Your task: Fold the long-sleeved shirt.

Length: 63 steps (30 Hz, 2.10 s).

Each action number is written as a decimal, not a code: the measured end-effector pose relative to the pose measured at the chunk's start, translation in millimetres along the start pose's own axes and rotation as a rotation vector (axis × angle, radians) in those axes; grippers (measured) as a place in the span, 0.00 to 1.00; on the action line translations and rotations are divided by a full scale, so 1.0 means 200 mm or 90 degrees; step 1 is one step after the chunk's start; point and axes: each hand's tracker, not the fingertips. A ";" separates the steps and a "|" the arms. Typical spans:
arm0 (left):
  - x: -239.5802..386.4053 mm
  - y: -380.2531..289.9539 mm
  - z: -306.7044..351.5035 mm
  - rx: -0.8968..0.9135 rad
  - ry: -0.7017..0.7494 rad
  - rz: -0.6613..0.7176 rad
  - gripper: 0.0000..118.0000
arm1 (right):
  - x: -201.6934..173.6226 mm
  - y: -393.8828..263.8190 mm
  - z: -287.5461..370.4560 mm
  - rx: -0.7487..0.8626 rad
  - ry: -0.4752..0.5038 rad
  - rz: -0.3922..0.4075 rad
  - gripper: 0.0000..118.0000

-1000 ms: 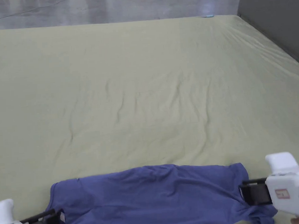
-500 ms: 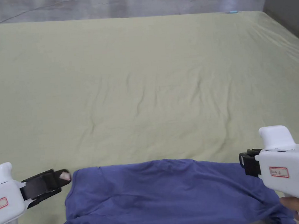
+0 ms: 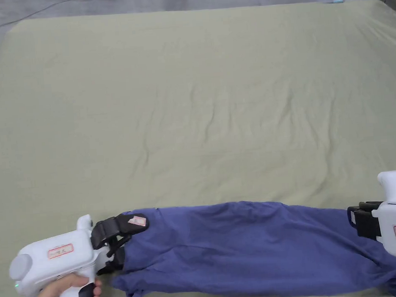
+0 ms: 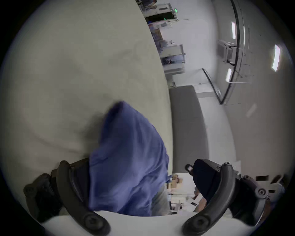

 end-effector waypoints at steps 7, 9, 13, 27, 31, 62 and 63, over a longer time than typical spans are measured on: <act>0.02 0.04 -0.23 -0.053 0.021 -0.054 1.00 | 0.03 0.00 0.03 0.004 -0.006 -0.006 0.02; 0.00 0.07 -0.17 -0.021 0.057 -0.054 0.15 | 0.05 -0.01 0.04 0.003 -0.011 -0.011 0.02; -0.07 0.08 -0.11 -0.007 0.069 -0.060 0.15 | 0.06 -0.02 0.03 -0.001 -0.014 -0.012 0.02; 0.05 0.14 0.61 0.186 0.253 -0.095 0.15 | 0.02 0.00 0.00 -0.007 -0.003 0.003 0.02; 0.11 0.16 0.71 0.189 0.263 -0.101 0.15 | 0.01 -0.02 -0.02 -0.008 0.008 -0.003 0.02; 0.85 -0.30 -0.72 0.020 0.185 -0.192 1.00 | 0.20 -0.12 0.04 -0.004 -0.013 -0.067 0.02; 0.89 -0.30 -0.66 0.038 0.170 -0.197 0.99 | 0.20 -0.13 0.04 -0.004 -0.011 -0.068 0.02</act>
